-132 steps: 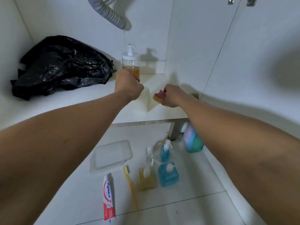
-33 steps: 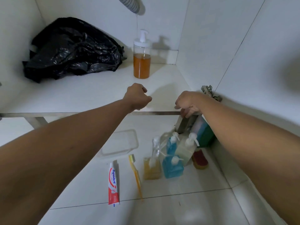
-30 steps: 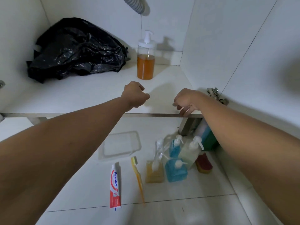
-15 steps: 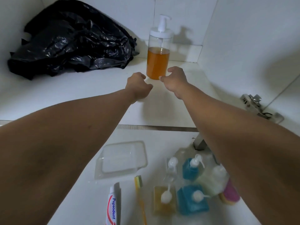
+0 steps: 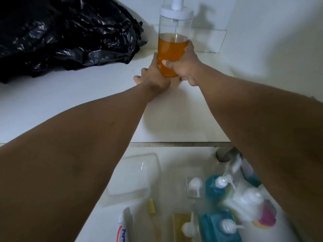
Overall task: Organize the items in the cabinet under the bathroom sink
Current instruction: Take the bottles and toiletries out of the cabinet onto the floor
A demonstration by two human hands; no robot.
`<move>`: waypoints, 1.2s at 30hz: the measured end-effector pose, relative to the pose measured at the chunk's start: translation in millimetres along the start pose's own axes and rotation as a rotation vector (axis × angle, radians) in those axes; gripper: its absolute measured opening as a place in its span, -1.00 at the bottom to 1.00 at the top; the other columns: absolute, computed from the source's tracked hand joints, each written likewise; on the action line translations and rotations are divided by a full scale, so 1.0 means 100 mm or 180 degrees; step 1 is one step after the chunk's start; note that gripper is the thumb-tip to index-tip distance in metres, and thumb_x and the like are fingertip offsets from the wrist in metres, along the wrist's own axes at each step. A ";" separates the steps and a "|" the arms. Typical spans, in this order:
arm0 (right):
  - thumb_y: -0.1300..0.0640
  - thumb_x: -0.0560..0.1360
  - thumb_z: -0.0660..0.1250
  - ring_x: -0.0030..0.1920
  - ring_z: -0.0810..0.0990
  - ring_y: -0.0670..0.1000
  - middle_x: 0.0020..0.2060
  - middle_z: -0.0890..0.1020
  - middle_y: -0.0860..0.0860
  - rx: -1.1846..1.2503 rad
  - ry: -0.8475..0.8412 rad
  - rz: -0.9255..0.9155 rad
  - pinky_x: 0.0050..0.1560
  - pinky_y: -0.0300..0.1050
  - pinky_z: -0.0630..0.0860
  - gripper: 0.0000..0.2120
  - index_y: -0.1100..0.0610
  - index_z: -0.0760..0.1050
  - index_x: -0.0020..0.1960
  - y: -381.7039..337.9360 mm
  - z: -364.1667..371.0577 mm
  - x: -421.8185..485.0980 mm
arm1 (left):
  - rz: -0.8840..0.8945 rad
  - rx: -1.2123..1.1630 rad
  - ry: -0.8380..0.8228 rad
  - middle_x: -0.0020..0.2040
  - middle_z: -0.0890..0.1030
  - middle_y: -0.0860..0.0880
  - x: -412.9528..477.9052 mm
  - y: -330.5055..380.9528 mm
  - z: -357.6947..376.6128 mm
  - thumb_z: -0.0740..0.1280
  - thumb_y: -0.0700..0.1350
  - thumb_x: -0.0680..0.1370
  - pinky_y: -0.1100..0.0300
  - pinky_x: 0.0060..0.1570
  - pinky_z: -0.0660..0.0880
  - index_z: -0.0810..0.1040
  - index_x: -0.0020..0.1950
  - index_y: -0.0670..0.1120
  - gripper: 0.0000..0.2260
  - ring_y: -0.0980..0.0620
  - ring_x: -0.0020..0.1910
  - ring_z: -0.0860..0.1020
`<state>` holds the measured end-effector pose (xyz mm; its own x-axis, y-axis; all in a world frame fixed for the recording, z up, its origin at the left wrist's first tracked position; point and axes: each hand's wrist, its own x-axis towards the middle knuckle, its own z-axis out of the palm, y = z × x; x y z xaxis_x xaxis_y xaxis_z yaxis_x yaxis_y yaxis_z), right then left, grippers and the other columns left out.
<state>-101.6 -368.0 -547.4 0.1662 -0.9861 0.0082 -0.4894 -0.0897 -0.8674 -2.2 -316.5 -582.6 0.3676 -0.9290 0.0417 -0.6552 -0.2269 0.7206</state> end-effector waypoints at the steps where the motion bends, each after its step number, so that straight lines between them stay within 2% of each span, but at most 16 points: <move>1: -0.03 0.41 0.55 0.39 0.39 0.14 0.44 0.35 0.02 0.0065 -0.0001 0.0019 0.35 0.22 0.42 0.02 -0.02 -0.10 0.59 -0.01 -0.01 -0.02 | 0.0030 -0.0020 0.0007 0.41 0.45 -0.04 -0.01 -0.01 -0.02 0.27 -0.03 0.53 -0.03 0.34 0.17 -0.11 0.64 0.12 -0.22 -0.11 0.42 0.33; 5: -0.04 0.46 0.51 0.37 0.43 0.13 0.43 0.38 0.01 0.0204 0.0263 0.0069 0.32 0.17 0.46 -0.12 -0.01 0.01 0.56 0.01 -0.04 -0.20 | 0.0153 -0.0232 0.0008 0.47 0.41 0.12 0.03 -0.10 -0.06 0.33 -0.08 0.51 0.04 0.30 0.18 -0.13 0.64 0.12 -0.16 -0.07 0.43 0.32; 8: -0.08 0.47 0.49 0.33 0.47 0.15 0.40 0.43 0.04 0.0238 0.0429 0.0164 0.27 0.13 0.49 -0.21 -0.01 0.08 0.50 0.08 -0.08 -0.41 | 0.0285 -0.0515 -0.0255 0.41 0.48 0.11 -0.06 -0.19 -0.11 0.40 -0.09 0.48 -0.02 0.41 0.30 -0.03 0.62 0.20 -0.15 -0.06 0.38 0.39; 9: -0.08 0.46 0.49 0.33 0.47 0.16 0.39 0.44 0.05 0.0253 0.0464 0.0182 0.24 0.13 0.50 -0.22 -0.01 0.09 0.49 0.09 -0.09 -0.49 | 0.0333 -0.0634 -0.0303 0.38 0.50 0.08 -0.12 -0.21 -0.12 0.42 -0.09 0.46 -0.02 0.36 0.39 0.04 0.61 0.24 -0.16 -0.05 0.35 0.44; 11: -0.09 0.45 0.50 0.33 0.47 0.16 0.39 0.44 0.05 0.0286 0.0511 0.0193 0.23 0.15 0.51 -0.19 -0.03 0.07 0.51 0.10 -0.12 -0.67 | 0.0413 -0.0969 -0.0389 0.32 0.54 0.00 -0.25 -0.24 -0.15 0.43 -0.17 0.46 0.15 0.13 0.54 0.18 0.58 0.21 -0.22 -0.01 0.21 0.55; 13: -0.12 0.43 0.51 0.35 0.43 0.14 0.45 0.38 0.01 0.0325 0.0451 0.0221 0.22 0.20 0.50 -0.07 -0.08 -0.04 0.57 0.07 -0.16 -0.86 | 0.0490 -0.1213 -0.0484 0.25 0.52 -0.05 -0.43 -0.22 -0.21 0.40 -0.28 0.50 0.30 -0.15 0.54 0.27 0.55 0.11 -0.31 0.12 0.00 0.56; 15: -0.17 0.40 0.52 0.38 0.41 0.21 0.49 0.32 -0.03 0.0329 0.0352 0.0319 0.14 0.31 0.52 0.01 -0.15 -0.11 0.58 0.01 -0.20 -1.04 | 0.0512 -0.1299 -0.0487 0.25 0.47 -0.03 -0.62 -0.20 -0.28 0.38 -0.33 0.51 0.33 -0.26 0.50 0.32 0.50 0.03 -0.39 0.18 -0.11 0.50; 17: -0.19 0.37 0.54 0.37 0.41 0.29 0.48 0.32 -0.02 0.0264 0.0302 0.0438 0.06 0.37 0.54 -0.04 -0.17 -0.02 0.53 -0.05 -0.24 -1.22 | 0.0477 -0.1369 -0.0541 0.30 0.43 0.02 -0.79 -0.18 -0.37 0.35 -0.36 0.52 0.30 -0.24 0.50 0.36 0.45 -0.05 -0.46 0.17 -0.10 0.51; 20: -0.16 0.34 0.58 0.34 0.45 0.29 0.44 0.34 0.01 0.0037 0.0128 0.0501 0.11 0.35 0.56 -0.10 -0.07 0.10 0.46 -0.19 -0.33 -1.51 | 0.0311 -0.1466 -0.0727 0.31 0.51 -0.04 -1.06 -0.12 -0.63 0.35 -0.35 0.52 0.21 -0.17 0.51 0.35 0.41 -0.11 -0.51 0.01 0.06 0.56; 22: -0.10 0.36 0.58 0.36 0.45 0.28 0.44 0.33 0.05 -0.0110 -0.0102 0.0470 0.16 0.29 0.56 -0.11 0.01 0.09 0.46 -0.28 -0.39 -1.71 | 0.0231 -0.1439 -0.0902 0.16 0.58 -0.12 -1.25 -0.05 -0.86 0.36 -0.38 0.51 0.12 -0.14 0.57 0.26 0.47 -0.09 -0.42 -0.05 -0.03 0.58; 24: -0.03 0.37 0.59 0.40 0.40 0.26 0.46 0.30 0.07 -0.0147 -0.0388 0.0392 0.21 0.26 0.55 -0.10 0.05 0.08 0.49 -0.34 -0.42 -1.91 | 0.0297 -0.1074 -0.1176 0.02 0.62 -0.17 -1.47 0.00 -1.08 0.40 -0.40 0.49 0.02 0.00 0.62 0.10 0.59 -0.02 -0.21 -0.11 -0.07 0.62; 26: 0.02 0.39 0.59 0.40 0.42 0.21 0.43 0.35 0.06 -0.0204 -0.0618 0.0271 0.23 0.25 0.54 -0.17 0.08 0.15 0.45 -0.39 -0.48 -2.08 | 0.0404 -0.0734 -0.1409 0.04 0.65 -0.23 -1.63 0.02 -1.25 0.45 -0.40 0.46 -0.02 0.05 0.64 0.03 0.63 0.06 -0.09 -0.18 0.00 0.65; 29: 0.00 0.35 0.62 0.27 0.53 0.10 0.22 0.55 -0.02 -0.0176 -0.0958 0.0044 0.16 0.17 0.60 -0.41 0.02 0.39 0.24 -0.40 -0.59 -2.43 | 0.0480 -0.0643 -0.1457 0.14 0.59 -0.18 -1.96 0.07 -1.46 0.50 -0.39 0.43 0.08 -0.06 0.67 0.21 0.58 0.01 -0.18 -0.14 -0.02 0.68; 32: 0.02 0.30 0.64 0.24 0.57 0.08 0.22 0.60 -0.04 -0.0320 -0.1217 -0.0203 0.06 0.13 0.65 -0.32 -0.04 0.44 0.35 -0.37 -0.71 -2.78 | 0.0477 -0.0706 -0.1543 0.28 0.51 -0.11 -2.29 0.13 -1.56 0.54 -0.39 0.39 0.08 -0.12 0.68 0.37 0.41 -0.10 -0.33 -0.12 -0.04 0.69; 36: 0.12 0.33 0.63 0.15 0.62 -0.04 0.16 0.63 -0.09 -0.0292 -0.1392 -0.0436 -0.05 -0.05 0.68 -0.39 -0.10 0.45 0.28 -0.21 -0.91 -3.33 | 0.0498 -0.0558 -0.1874 0.16 0.57 -0.11 -2.69 0.21 -1.50 0.59 -0.35 0.34 0.10 -0.17 0.66 0.42 0.28 -0.14 -0.41 -0.08 -0.15 0.72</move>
<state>-224.7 -50.8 -486.2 0.5702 -0.8144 -0.1080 -0.5082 -0.2464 -0.8253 -15.5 -27.7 -474.9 -0.1810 -0.9638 -0.1960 -0.5356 -0.0706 0.8416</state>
